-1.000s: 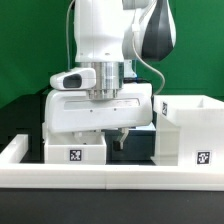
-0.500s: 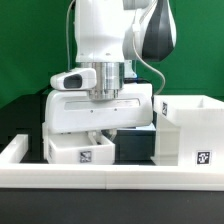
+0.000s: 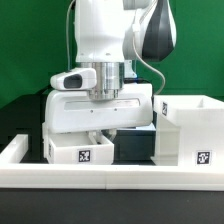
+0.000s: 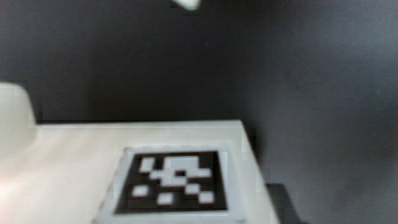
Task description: Assemble drawer
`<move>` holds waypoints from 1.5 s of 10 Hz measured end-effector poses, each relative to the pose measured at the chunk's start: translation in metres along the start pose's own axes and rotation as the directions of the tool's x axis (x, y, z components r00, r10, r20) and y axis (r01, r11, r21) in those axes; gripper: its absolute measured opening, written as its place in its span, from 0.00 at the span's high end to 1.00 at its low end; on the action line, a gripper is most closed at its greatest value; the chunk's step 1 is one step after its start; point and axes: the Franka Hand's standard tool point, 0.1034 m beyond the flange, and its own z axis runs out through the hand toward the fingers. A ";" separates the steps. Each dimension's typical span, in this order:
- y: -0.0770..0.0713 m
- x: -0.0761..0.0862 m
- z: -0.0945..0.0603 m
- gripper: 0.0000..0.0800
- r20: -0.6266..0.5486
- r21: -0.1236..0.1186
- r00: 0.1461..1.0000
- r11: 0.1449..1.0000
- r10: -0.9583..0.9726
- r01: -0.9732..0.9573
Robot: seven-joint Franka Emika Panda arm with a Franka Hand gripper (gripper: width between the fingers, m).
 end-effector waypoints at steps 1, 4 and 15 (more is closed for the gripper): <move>-0.005 0.004 -0.003 0.95 0.001 -0.002 0.998 0.998 -0.060 0.060; -0.020 0.005 -0.011 0.95 0.033 0.035 0.968 0.968 -0.249 0.248; -0.019 -0.002 -0.008 0.95 0.042 0.057 0.616 0.617 -0.787 0.785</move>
Offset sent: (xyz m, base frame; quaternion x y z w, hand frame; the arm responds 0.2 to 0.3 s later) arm -0.0115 0.0214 0.0112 0.0603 -0.0232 -0.1595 0.9851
